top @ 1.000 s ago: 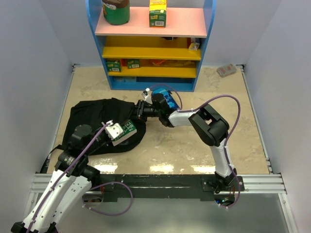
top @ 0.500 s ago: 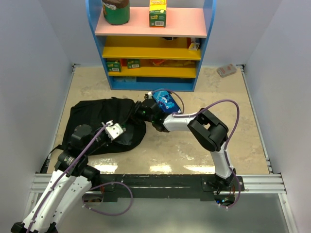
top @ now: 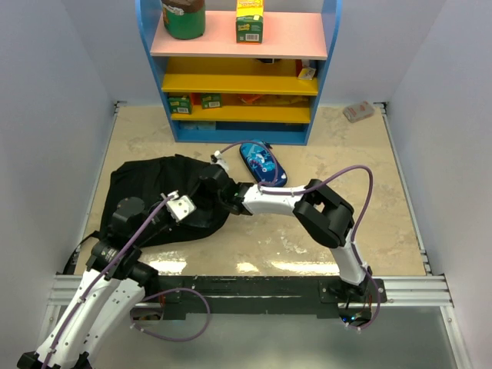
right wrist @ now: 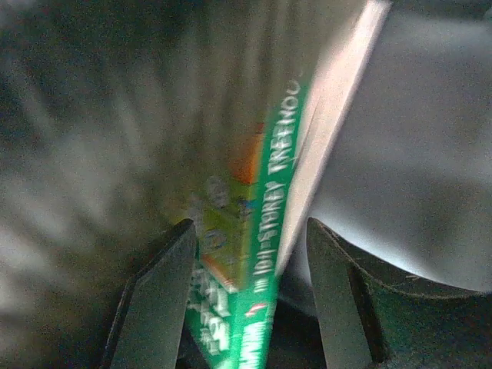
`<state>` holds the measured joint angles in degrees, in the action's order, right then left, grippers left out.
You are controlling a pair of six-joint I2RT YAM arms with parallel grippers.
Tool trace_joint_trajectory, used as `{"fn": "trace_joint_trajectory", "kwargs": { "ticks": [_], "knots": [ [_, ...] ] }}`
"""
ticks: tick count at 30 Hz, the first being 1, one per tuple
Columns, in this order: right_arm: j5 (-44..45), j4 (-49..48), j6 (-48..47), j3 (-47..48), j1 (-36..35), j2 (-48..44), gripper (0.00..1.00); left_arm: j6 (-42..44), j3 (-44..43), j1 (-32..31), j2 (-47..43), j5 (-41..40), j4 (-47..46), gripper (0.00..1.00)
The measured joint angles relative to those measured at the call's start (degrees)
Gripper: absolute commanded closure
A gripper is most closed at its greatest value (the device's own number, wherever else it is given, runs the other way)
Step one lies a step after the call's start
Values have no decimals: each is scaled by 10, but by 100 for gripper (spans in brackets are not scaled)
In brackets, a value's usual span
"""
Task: Pack the student bag
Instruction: Place the book in the student bag.
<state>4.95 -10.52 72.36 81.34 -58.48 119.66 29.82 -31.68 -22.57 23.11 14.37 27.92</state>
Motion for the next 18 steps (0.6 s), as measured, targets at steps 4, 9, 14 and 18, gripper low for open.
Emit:
{"fn": "trace_joint_trajectory", "kwargs": {
  "ticks": [4,9,14,18],
  "knots": [
    [0,-13,-34,-40,8,-14,69,0,0,0,0,0,0,100],
    [-1,-38,-53,-73,9,-42,100,0,0,0,0,0,0,100],
    [-3,-33,-62,-71,6,-33,100,0,0,0,-1,0,0,100],
    [-8,-27,-66,-53,0,-11,100,0,0,0,-1,0,0,100]
  ]
}}
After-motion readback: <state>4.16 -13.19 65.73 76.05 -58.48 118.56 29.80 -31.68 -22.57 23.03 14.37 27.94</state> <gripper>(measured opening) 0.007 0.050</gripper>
